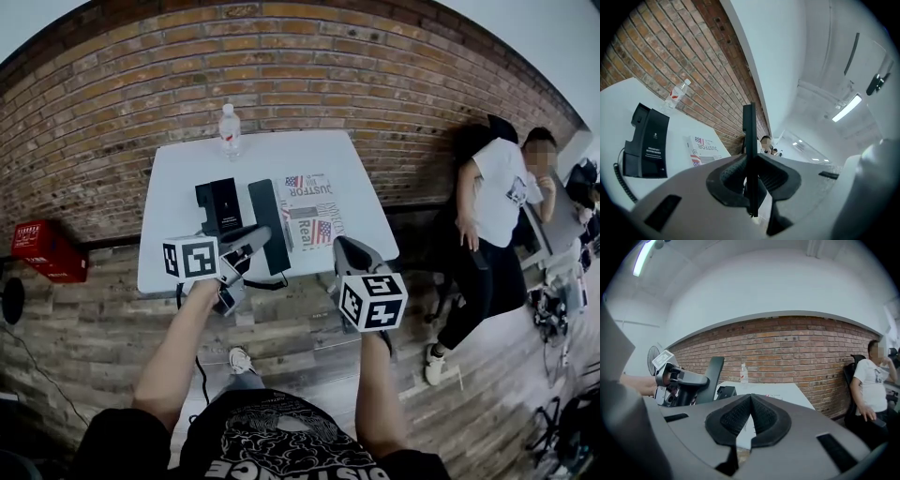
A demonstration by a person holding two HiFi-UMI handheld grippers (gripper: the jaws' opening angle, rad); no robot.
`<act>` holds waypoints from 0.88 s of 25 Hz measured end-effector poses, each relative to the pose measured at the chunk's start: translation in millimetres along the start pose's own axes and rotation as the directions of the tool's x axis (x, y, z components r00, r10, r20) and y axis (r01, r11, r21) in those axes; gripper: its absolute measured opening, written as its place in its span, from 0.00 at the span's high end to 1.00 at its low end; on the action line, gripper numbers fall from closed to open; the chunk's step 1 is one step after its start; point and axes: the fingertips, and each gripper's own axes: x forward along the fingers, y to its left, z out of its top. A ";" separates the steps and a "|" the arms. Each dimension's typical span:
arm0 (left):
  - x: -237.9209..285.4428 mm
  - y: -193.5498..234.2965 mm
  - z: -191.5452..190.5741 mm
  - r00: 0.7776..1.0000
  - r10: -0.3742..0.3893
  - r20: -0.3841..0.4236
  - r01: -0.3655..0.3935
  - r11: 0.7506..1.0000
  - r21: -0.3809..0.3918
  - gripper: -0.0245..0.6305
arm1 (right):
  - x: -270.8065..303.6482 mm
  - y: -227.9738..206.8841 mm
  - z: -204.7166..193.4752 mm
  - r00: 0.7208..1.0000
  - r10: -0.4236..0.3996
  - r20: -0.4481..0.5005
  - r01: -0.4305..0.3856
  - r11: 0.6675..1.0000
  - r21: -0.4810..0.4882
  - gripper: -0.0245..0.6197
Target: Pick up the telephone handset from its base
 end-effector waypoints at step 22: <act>9.3 -71.7 -52.1 0.997 0.074 0.022 -0.076 0.986 0.150 0.85 | -85.4 -23.2 -17.6 0.998 -0.050 0.048 0.050 0.999 0.012 0.96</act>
